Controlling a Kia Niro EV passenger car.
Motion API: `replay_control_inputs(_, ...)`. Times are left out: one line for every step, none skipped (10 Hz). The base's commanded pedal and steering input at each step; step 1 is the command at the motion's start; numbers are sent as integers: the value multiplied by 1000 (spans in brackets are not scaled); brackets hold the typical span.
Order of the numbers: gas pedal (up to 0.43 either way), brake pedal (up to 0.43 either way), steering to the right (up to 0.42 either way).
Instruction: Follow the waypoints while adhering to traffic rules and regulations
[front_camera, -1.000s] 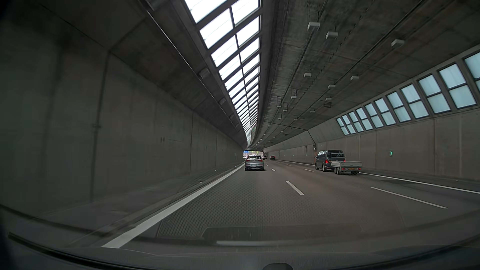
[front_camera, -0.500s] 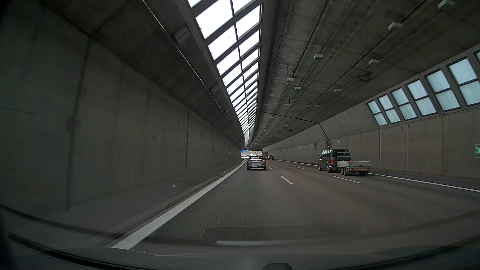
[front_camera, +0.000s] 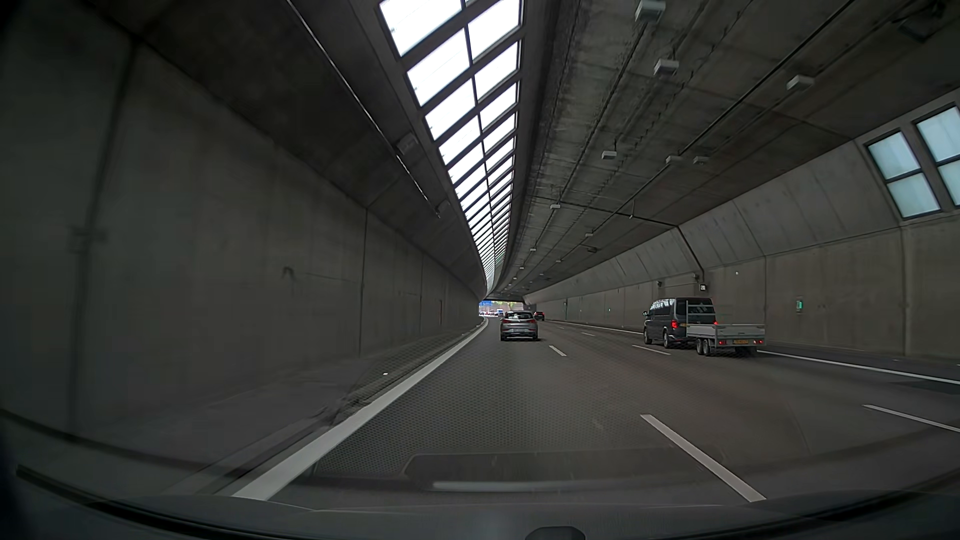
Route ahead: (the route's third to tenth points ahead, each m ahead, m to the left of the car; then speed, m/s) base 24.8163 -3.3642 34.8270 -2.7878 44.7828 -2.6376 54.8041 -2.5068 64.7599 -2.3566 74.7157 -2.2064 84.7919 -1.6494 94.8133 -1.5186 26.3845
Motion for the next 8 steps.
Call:
replay_control_inputs(150,0,2)
replay_control_inputs(157,0,1)
replay_control_inputs(157,0,1)
replay_control_inputs(157,0,1)
replay_control_inputs(157,0,1)
replay_control_inputs(157,0,1)
replay_control_inputs(157,0,1)
replay_control_inputs(157,0,1)
